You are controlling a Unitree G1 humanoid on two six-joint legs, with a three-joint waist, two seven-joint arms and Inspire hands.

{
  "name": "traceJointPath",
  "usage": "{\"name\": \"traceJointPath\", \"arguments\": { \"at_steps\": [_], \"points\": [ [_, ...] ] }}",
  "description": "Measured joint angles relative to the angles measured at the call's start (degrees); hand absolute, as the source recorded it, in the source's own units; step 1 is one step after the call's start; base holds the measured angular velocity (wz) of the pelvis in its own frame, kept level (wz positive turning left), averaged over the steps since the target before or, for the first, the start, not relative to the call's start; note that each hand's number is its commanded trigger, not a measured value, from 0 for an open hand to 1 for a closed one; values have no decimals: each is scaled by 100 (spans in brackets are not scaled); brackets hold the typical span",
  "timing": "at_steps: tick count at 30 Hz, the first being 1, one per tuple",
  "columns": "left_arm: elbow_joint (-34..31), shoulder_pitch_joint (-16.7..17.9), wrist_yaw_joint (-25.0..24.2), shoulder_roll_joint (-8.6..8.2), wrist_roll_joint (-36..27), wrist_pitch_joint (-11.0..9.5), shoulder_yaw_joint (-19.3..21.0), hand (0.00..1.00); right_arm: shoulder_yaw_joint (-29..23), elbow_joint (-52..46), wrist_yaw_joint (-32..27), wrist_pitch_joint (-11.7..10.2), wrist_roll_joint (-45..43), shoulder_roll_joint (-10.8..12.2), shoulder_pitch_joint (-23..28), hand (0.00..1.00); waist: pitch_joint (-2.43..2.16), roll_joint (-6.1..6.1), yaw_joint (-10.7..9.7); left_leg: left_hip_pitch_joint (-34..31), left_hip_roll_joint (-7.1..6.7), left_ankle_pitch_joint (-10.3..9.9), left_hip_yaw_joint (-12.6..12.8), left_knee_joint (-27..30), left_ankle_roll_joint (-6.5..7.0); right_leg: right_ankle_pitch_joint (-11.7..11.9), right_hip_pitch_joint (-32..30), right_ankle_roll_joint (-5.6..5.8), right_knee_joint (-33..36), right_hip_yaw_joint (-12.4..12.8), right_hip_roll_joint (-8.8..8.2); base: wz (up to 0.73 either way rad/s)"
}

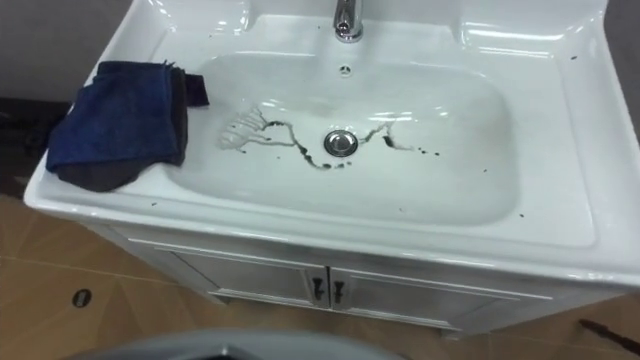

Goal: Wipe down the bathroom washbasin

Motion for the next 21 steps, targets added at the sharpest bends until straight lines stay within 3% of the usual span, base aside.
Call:
{"name": "traceJointPath", "arguments": {
  "at_steps": [6,13,16,21],
  "points": [
    [-1486,-102,1000,62,35,-214,475,0,-25,-112,-10,-114,91,-53,129,0,-23,52,175,-42,-5,0,-52,-29,-1,0,-35,0,-18,-43,1,2],
    [-2830,-426,1916,691,20,-433,874,0,-22,-455,101,-210,116,-220,342,0,-40,196,194,-226,-8,7,-116,17,-13,4,-158,-6,-20,-111,13,4],
    [-3146,-514,2214,915,39,-715,942,0,-6,-690,220,-325,112,-352,511,0,-36,292,226,-200,-10,6,-106,4,-12,6,-156,-5,-13,-107,10,-3],
    [-3170,-545,2524,960,202,-916,900,0,-3,-813,369,-480,111,-486,626,0,-37,399,231,-171,-5,7,-117,-34,-14,6,-146,-6,-18,-104,15,-1]
  ]
}}
